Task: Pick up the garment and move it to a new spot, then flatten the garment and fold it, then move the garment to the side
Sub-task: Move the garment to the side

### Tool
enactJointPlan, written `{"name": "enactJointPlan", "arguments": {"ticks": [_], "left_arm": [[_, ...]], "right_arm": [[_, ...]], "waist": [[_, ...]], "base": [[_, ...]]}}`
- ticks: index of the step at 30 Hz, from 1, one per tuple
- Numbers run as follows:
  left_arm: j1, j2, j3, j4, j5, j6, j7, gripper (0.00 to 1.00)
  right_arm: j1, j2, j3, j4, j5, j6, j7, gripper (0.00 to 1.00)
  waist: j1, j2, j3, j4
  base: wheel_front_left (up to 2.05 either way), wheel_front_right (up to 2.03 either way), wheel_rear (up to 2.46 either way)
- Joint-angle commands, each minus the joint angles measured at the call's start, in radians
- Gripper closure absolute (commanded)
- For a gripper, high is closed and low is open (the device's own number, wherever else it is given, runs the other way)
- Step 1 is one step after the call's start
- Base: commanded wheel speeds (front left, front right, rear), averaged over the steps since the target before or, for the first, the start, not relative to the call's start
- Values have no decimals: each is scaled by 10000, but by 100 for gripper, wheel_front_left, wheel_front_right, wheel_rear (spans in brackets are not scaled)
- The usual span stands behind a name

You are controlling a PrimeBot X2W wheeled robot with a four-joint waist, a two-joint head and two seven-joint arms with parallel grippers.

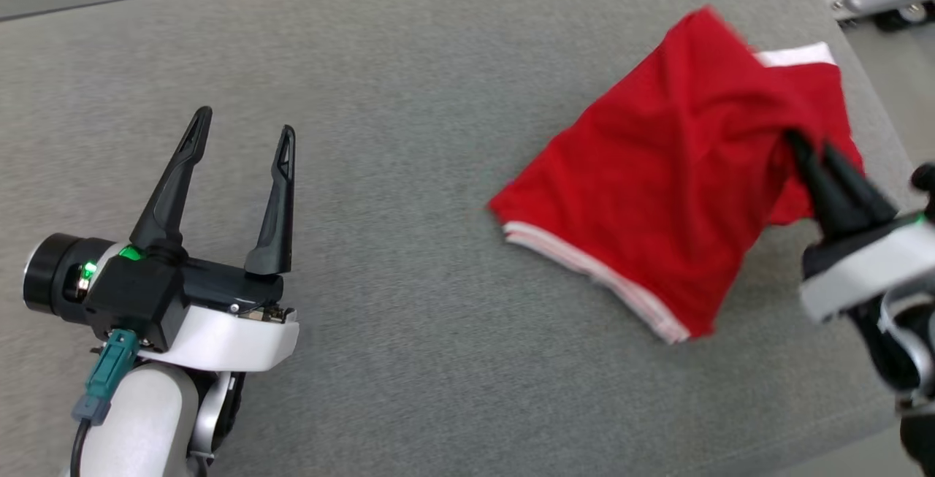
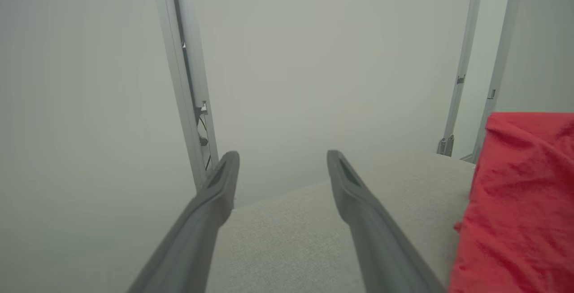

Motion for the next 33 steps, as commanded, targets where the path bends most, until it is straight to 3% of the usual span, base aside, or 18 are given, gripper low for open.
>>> {"name": "enactJointPlan", "arguments": {"ticks": [1, 12, 13, 14, 15, 16, 21, 25, 29, 33], "left_arm": [[-256, 153, -14, -15, 90, -90, 65, 0], [-1190, 175, -678, 347, 332, -591, 278, 0], [-1247, 183, -704, 396, 338, -612, 285, 0], [-1279, 186, -717, 436, 332, -632, 268, 0], [-1294, 179, -741, 473, 316, -658, 259, 0], [-1317, 175, -773, 511, 309, -676, 246, 0], [-1308, 232, -758, 698, 208, -666, 182, 0], [-1007, 256, -613, 849, 51, -521, 72, 0], [-758, 169, -452, 922, -129, -347, -75, 0], [-469, 6, -291, 892, -389, -181, -285, 0]], "right_arm": [[-498, -53, -94, 424, 163, -1, -263, 100], [-2164, -362, -901, 4505, 1108, -1, -1461, 100], [-2267, -350, -877, 4879, 1196, -1, -1493, 84], [-2359, -324, -922, 5286, 1313, -1, -1419, 57], [-2430, -351, -882, 5641, 1353, -1, -1329, 5], [-2547, -395, -870, 5852, 1416, -1, -1478, 0], [-2489, -510, -741, 6619, 1642, 1, -1930, 0], [-1970, -674, -763, 6409, 1847, -1, -2354, 0], [-1255, -725, -1091, 5312, 1858, 1, -2652, 0], [-297, -464, -1711, 3428, 1462, 1, -2721, 0]], "waist": [[-1, -1, 454, -444], [-1, -1, 1195, -455], [-1, -1, 1234, -458], [-1, -1, 1257, -459], [-1, -1, 1276, -447], [-1, -1, 1289, -432], [-1, -1, 1123, -439], [-1, -1, 747, -441], [-1, -1, 331, -244], [-1, -1, -92, 156]], "base": [[0, 0, 0], [0, 0, 0], [0, 0, 0], [0, 0, 0], [0, 0, 0], [0, 0, 0], [0, 0, 0], [0, 0, 0], [0, 0, 0], [0, 0, 0]]}}
